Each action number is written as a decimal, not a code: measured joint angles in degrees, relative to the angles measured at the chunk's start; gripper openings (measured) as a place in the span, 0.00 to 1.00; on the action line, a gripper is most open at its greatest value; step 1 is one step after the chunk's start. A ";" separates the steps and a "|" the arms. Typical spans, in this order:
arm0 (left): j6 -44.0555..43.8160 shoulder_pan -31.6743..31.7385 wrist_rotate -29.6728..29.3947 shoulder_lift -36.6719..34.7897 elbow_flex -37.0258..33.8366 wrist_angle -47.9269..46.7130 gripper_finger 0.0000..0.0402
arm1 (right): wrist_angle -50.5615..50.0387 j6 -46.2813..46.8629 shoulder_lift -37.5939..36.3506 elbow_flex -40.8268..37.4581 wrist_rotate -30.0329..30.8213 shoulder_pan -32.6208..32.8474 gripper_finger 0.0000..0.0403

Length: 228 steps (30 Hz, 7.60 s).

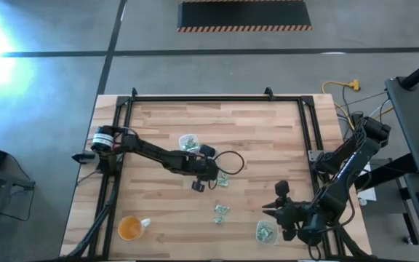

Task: Pick and place Stevia / Truvia into bins
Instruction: Put the stevia packet into the top transparent container, then put the stevia packet into the bottom transparent container

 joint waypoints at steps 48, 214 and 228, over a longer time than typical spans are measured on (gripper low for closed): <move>0.02 1.85 -0.26 0.24 -0.57 1.35 0.00 | 0.91 -0.02 0.03 -1.05 0.01 0.01 0.13; -13.51 -1.36 -9.71 -40.19 -21.38 0.49 0.29 | 40.00 -26.56 28.12 -1.88 -39.15 -28.77 0.35; -13.51 -1.41 -9.69 -40.19 -21.42 0.42 0.29 | 34.76 -27.03 29.86 1.33 -39.46 -29.85 0.18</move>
